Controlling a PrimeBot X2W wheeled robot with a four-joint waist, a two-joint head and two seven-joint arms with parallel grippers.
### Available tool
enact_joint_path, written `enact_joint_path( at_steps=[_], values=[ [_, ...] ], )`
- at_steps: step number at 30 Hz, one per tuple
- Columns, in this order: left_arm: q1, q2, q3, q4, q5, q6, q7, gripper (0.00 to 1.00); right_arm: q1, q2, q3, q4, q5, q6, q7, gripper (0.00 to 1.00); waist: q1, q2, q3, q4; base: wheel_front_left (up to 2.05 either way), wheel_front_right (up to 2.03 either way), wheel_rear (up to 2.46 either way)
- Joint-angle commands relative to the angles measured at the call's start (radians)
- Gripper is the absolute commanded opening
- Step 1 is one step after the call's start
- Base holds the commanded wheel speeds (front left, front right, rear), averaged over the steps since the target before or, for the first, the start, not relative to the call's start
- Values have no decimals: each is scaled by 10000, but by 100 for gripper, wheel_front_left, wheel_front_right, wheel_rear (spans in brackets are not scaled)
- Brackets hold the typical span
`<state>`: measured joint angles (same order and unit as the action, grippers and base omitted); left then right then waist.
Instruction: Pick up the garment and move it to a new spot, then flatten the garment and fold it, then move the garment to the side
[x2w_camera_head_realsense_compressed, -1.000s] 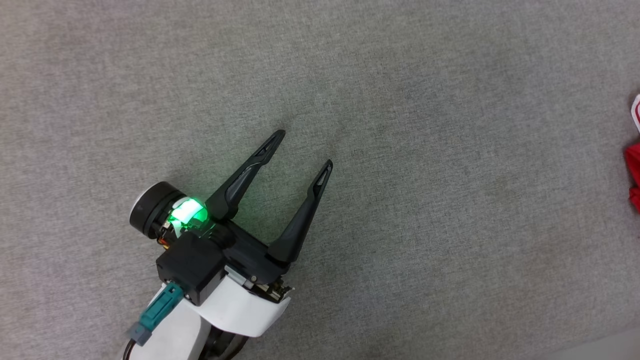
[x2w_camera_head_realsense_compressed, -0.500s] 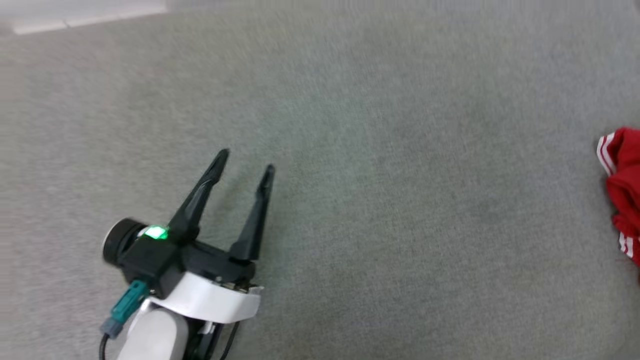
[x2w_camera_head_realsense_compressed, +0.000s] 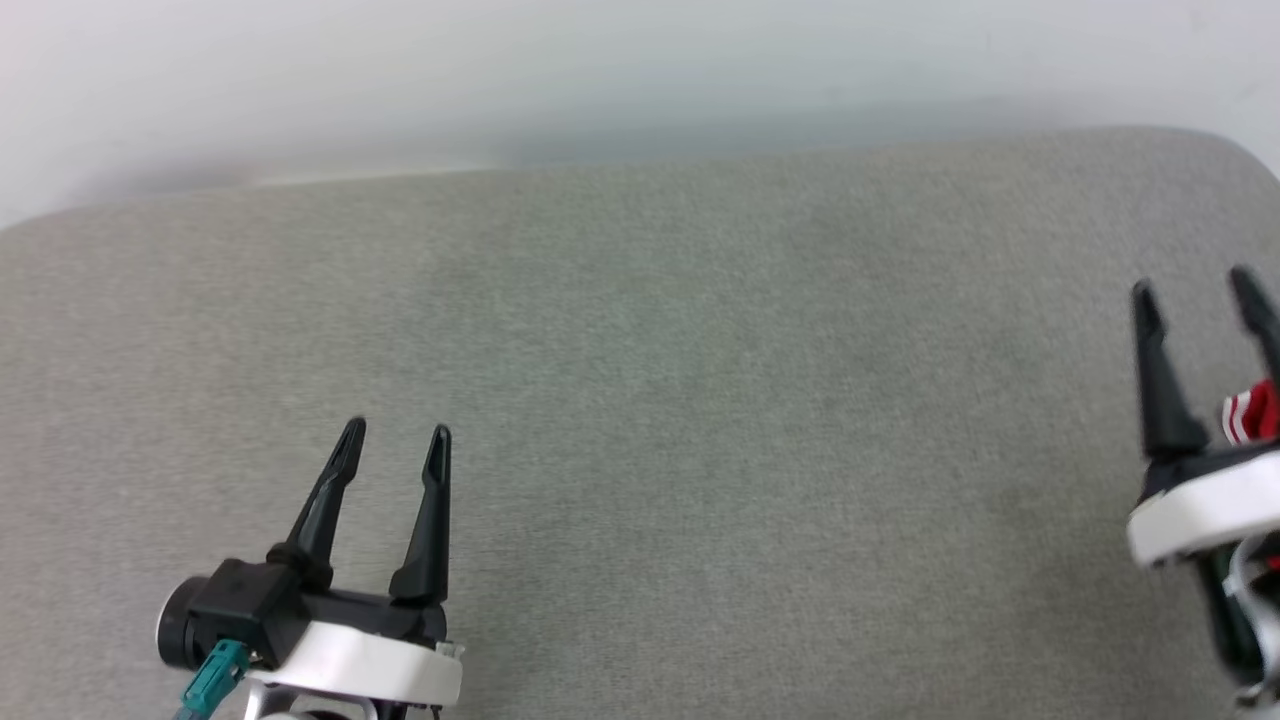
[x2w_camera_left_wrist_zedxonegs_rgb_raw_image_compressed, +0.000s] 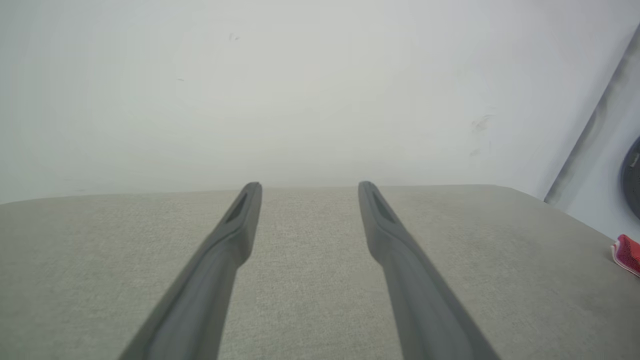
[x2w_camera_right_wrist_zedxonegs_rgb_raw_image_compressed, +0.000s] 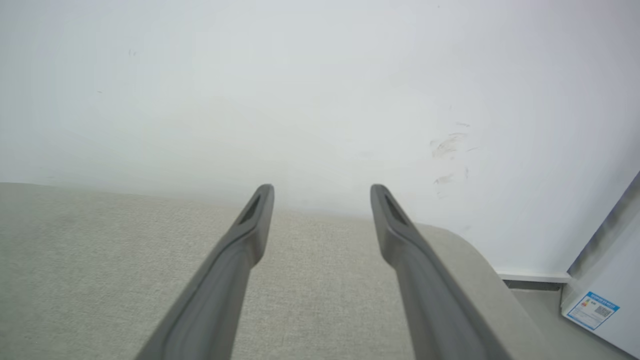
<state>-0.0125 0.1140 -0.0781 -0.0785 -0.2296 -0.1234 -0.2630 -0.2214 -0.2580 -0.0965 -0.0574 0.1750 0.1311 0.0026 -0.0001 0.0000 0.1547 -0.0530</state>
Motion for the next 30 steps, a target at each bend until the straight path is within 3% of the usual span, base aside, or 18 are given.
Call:
enact_joint_path(
  at_steps=[1, 8, 18, 30],
  values=[
    [232, -69, 106, 78, 47, -33, -20, 100, 430, 303, 72, -197, 39, -8, -160, 100, 1, 0, -420, 379, 0, 0, 0],
    [825, -308, 283, 656, 63, -56, -20, 100, 1957, 1390, 352, -19, 286, -8, -1040, 100, 1, 0, -938, 826, 0, 0, 0],
    [997, -484, 505, 1074, 157, -66, -20, 100, 2236, 1612, 810, 1059, 477, -6, -1890, 100, 1, 0, -1109, 943, 0, 0, 0],
    [937, -573, 649, 1079, 232, -71, -20, 100, 1954, 1665, 929, 1334, 464, -6, -2106, 100, 1, 0, -1103, 821, 0, 0, 0]
  ],
)
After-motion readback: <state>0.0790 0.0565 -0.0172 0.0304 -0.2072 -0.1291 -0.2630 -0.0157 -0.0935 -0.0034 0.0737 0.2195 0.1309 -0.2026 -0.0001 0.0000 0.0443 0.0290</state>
